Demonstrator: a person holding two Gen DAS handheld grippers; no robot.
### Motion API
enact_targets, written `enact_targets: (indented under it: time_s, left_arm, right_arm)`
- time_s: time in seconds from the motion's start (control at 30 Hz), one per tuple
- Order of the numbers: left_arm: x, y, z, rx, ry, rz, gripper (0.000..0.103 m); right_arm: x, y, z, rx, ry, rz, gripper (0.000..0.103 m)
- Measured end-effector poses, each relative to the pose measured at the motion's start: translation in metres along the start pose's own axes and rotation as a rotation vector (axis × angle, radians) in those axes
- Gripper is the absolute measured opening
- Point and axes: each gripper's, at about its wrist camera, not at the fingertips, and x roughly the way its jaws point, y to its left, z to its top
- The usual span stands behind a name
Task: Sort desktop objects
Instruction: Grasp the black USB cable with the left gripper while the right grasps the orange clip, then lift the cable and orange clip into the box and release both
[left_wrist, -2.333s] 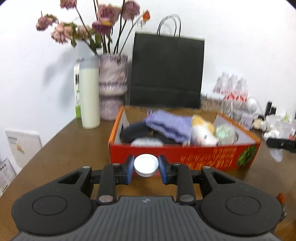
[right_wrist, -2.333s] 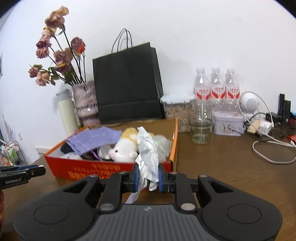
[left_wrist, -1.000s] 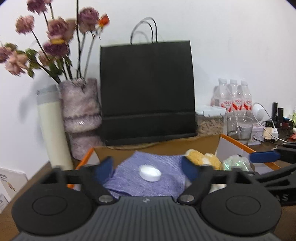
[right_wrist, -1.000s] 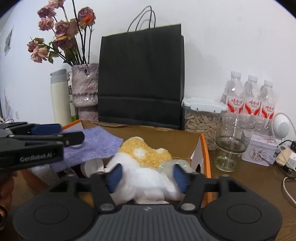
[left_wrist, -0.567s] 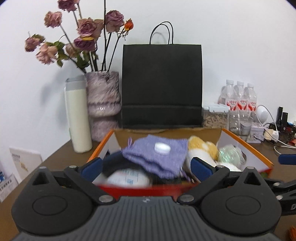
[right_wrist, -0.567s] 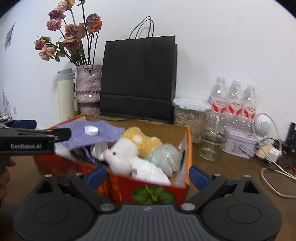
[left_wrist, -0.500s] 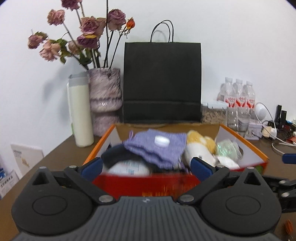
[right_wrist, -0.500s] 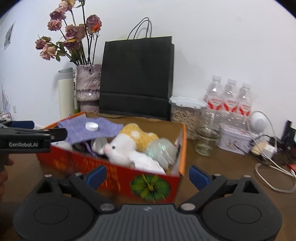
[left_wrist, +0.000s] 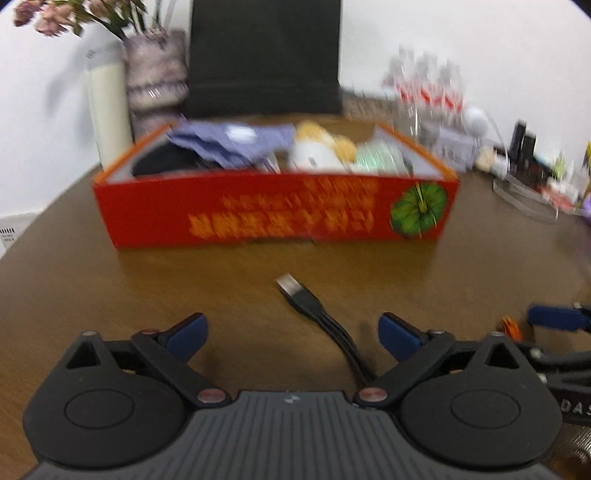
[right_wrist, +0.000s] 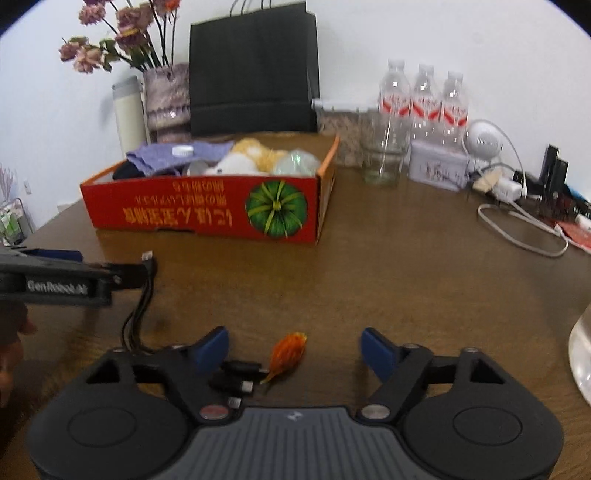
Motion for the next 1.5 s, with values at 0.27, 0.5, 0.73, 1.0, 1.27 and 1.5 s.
enact_targets:
  time_s: [0.27,0.5,0.73,1.0,1.27,1.5]
  left_arm:
    - [-0.008,-0.018,-0.006,0.035,-0.016,-0.013,0.007]
    - [-0.032,-0.001,-0.006,-0.011,-0.156,-0.080,0.002]
    - [-0.076,0.009,0.012,0.008,-0.351,-0.105,0.002]
    - [-0.107,0.024,0.060,-0.029,-0.510,-0.165,0.002]
    - [-0.084,0.035,0.128,-0.072,-0.573,-0.225,0.002]
    - [0.023,0.049,0.147,-0.083,-0.445,-0.151,0.002]
  right_arm:
    - [-0.004,0.002,-0.004,-0.006,-0.012,0.012,0.012]
    - [-0.021,0.003,0.000,0.020,-0.105,0.051,0.011]
    - [-0.035,0.014,0.018,0.033,-0.204,0.104,0.011]
    - [-0.047,0.032,0.065,0.028,-0.344,0.162,0.011]
    - [-0.023,0.039,0.130,0.049,-0.450,0.176,0.011]
    - [0.057,0.039,0.162,0.052,-0.404,0.164,0.011]
